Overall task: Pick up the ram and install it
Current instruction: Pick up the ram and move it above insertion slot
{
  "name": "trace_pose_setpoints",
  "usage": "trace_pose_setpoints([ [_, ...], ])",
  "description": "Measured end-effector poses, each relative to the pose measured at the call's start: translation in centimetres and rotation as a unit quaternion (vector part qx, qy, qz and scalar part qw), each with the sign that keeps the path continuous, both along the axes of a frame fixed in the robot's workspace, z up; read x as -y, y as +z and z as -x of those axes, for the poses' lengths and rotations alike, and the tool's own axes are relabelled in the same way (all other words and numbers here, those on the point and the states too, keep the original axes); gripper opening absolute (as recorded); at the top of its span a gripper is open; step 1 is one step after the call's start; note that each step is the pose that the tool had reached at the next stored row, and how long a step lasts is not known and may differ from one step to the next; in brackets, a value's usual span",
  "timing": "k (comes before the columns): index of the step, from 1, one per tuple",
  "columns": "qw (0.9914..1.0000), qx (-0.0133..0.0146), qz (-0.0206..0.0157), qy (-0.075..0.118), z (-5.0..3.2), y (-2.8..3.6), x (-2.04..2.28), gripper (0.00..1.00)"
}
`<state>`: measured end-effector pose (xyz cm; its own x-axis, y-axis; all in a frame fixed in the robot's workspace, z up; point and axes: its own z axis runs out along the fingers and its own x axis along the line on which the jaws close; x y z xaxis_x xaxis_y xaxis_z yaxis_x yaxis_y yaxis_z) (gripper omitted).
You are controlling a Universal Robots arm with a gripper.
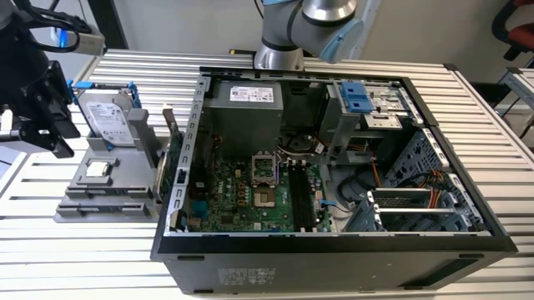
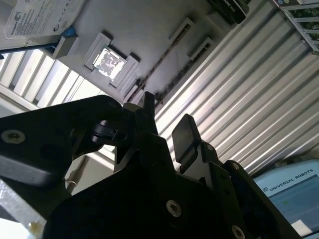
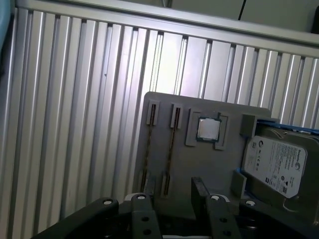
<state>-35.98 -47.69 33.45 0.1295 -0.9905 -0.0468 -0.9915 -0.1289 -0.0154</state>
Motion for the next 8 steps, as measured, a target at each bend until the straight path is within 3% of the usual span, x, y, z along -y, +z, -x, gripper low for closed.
trace_pose_setpoints([
  [8, 1.00000, 0.0000, 0.0001, 0.000, 0.00, -0.49, -0.01, 1.00],
])
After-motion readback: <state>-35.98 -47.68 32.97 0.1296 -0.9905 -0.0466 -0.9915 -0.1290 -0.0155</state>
